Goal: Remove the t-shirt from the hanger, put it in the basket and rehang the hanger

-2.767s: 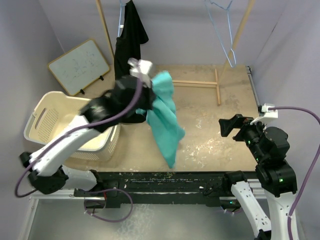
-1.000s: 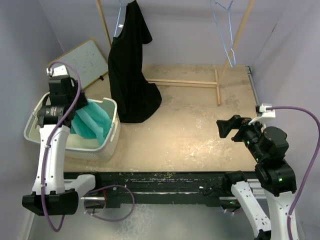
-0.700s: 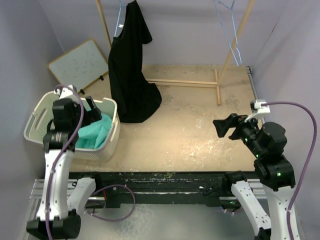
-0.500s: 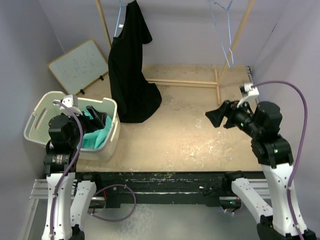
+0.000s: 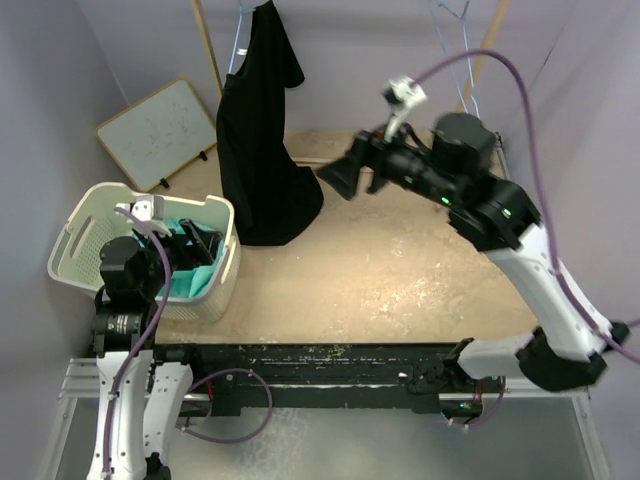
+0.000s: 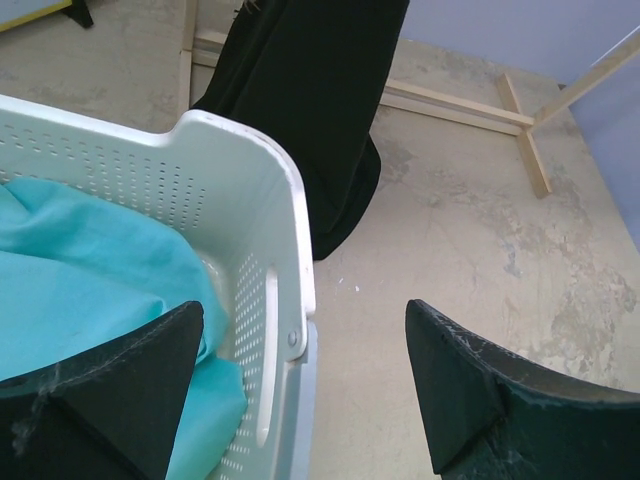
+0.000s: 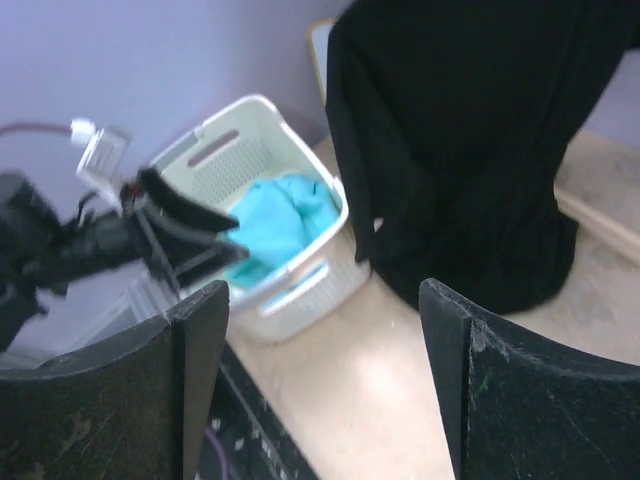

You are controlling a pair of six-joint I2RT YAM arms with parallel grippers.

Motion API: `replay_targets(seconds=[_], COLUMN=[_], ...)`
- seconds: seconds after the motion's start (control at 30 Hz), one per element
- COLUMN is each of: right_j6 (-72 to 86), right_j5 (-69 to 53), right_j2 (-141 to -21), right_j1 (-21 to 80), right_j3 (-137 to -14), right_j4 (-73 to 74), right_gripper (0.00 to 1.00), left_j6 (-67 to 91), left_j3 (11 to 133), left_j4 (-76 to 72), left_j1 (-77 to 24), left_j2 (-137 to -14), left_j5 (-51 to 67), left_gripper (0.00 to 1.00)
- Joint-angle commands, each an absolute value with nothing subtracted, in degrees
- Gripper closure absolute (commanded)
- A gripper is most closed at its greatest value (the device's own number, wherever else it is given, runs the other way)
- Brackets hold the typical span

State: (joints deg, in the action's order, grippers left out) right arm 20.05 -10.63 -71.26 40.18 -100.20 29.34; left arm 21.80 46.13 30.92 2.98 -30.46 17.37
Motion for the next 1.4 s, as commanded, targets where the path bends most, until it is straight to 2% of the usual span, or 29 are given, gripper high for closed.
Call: replay_targets(seconds=[0.0, 0.23, 0.4, 0.53, 0.77, 1.07, 1.17, 1.3, 1.37], right_j6=[19.00, 20.04, 19.26, 20.07, 20.12, 18.29, 17.32, 16.13, 15.44], right_j5=[2.38, 2.02, 2.76, 4.56, 6.20, 14.95, 18.75, 24.25, 27.02], right_j2=[-84.94, -103.06, -117.29, -120.90, -125.07, -128.97, -129.31, -127.75, -126.01], right_j1=[43.91, 45.15, 47.37, 48.35, 49.16, 49.48, 49.52, 49.48, 49.40], right_j3=[-114.07, -133.70, -148.86, -148.89, -150.44, -151.28, -151.10, -149.29, -147.18], right_j4=[26.92, 19.77, 17.22, 10.86, 4.84, 3.30, 4.38, 7.94, 8.54], right_gripper=[0.20, 0.06, 0.06, 0.08, 0.14, 0.24, 0.31, 0.44, 0.47], left_j6=[21.09, 21.49, 21.35, 21.53, 21.56, 21.67, 21.64, 21.71, 21.70], left_j3=[46.08, 45.95, 45.98, 45.80, 45.55, 45.44, 45.48, 45.46, 45.35], left_j4=[28.30, 28.34, 28.47, 28.39, 27.99, 27.77, 27.77, 27.73, 27.70], left_j1=[3.19, 3.17, 3.06, 3.04, 3.03, 3.03, 2.99, 2.99, 3.01], left_j2=[-28.57, -26.90, -25.97, -25.25, -24.80, -24.93, -24.87, -24.88, -24.97], left_j5=[19.39, 19.77, 19.62, 19.35, 20.20, 20.57, 20.57, 20.65, 20.74], left_gripper=[0.16, 0.17, 0.17, 0.17, 0.17, 0.17, 0.17, 0.17, 0.18])
